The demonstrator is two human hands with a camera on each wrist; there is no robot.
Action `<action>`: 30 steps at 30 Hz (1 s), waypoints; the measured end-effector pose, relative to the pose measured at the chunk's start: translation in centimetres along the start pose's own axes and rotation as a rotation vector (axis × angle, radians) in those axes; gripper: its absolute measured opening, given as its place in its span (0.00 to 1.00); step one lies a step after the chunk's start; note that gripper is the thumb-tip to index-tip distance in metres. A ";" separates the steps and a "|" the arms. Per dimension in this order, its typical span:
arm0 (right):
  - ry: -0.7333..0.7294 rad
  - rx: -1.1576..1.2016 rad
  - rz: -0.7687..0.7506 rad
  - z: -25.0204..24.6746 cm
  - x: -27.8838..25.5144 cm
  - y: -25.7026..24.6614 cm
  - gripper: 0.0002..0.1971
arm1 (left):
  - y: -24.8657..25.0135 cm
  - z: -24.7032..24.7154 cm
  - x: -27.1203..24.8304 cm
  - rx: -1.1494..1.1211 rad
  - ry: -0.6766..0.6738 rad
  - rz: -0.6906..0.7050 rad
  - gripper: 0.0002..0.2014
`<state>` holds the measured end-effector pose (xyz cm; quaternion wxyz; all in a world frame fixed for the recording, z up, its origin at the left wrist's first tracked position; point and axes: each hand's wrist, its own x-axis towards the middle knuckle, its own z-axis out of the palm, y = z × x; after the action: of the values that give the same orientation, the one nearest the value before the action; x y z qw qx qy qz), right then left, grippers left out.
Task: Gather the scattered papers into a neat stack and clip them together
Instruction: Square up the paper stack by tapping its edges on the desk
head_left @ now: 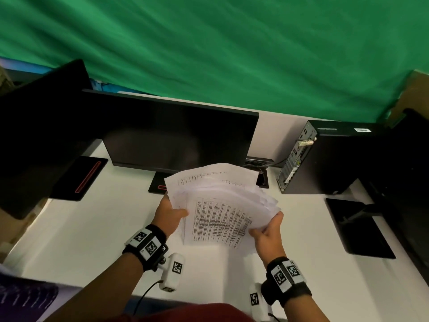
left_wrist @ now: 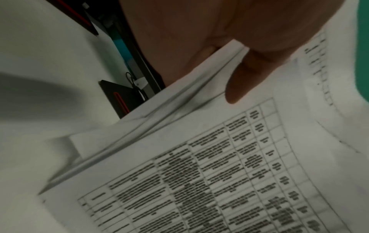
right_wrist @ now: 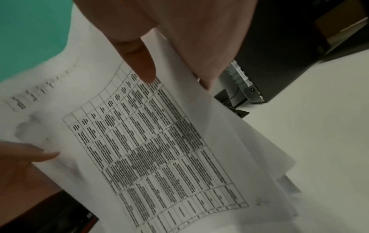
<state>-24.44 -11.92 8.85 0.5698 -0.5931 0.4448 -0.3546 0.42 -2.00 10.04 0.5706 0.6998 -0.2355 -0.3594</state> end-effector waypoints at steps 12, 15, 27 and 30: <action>0.044 0.024 -0.020 0.1 0.6 -0.3 0.37 | 1.1 -0.6 1.3 -0.048 -0.124 -0.013 0.26; 0.045 0.004 -0.036 0.6 0.8 -0.8 0.30 | 1.4 0.4 1.1 -0.053 -0.096 0.032 0.20; 0.060 0.164 -0.148 0.1 0.7 -3.2 0.29 | 3.5 1.1 -0.4 -0.189 -0.097 0.205 0.18; 0.090 0.144 -0.246 0.3 0.8 -4.4 0.21 | 4.4 1.4 -0.6 -0.230 -0.105 0.295 0.13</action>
<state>-23.36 -12.79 13.12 0.5426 -0.5843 0.3670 -0.4790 -0.71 -3.49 14.31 0.6803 0.5681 -0.3224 -0.3324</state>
